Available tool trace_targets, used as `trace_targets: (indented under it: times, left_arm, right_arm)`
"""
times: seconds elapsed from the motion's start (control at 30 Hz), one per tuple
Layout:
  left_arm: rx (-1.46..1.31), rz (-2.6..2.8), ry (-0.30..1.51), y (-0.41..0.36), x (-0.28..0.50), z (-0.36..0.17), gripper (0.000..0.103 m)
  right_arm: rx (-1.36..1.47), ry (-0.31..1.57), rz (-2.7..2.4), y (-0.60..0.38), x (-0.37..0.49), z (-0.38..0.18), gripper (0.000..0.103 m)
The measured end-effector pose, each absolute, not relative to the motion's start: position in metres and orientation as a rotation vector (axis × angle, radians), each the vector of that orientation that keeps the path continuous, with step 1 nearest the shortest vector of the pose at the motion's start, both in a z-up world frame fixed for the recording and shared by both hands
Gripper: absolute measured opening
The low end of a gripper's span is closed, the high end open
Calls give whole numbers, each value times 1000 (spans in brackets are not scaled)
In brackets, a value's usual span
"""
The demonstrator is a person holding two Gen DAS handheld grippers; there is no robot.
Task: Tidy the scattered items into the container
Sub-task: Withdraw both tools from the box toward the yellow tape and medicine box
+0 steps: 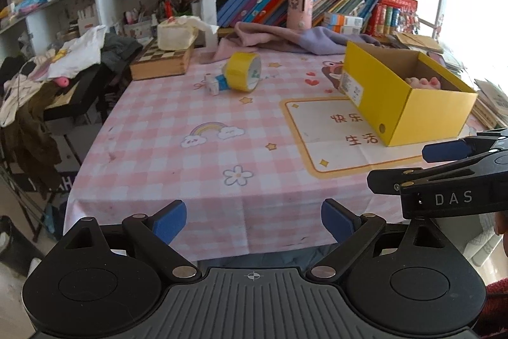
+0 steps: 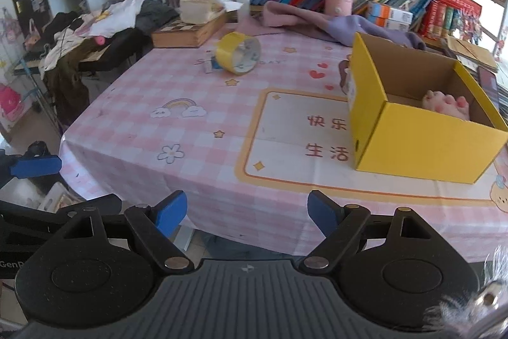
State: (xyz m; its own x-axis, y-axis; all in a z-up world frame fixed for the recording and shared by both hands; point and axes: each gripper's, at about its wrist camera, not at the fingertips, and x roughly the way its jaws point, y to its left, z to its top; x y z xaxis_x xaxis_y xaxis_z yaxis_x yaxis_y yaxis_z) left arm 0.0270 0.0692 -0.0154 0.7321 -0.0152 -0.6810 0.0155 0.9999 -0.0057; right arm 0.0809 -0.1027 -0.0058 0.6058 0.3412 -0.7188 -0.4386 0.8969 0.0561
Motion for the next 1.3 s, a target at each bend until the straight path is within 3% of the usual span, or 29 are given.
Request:
trace_targets:
  times: [0.57,1.3]
  left_arm:
    - [13,13,777,72,47,-22,94]
    - [9,71,789,91,157,-25,94]
  right_arm:
    - [-141,814,524,-83,113,-13,83]
    - [-132,828,592,-52,232,-18,83]
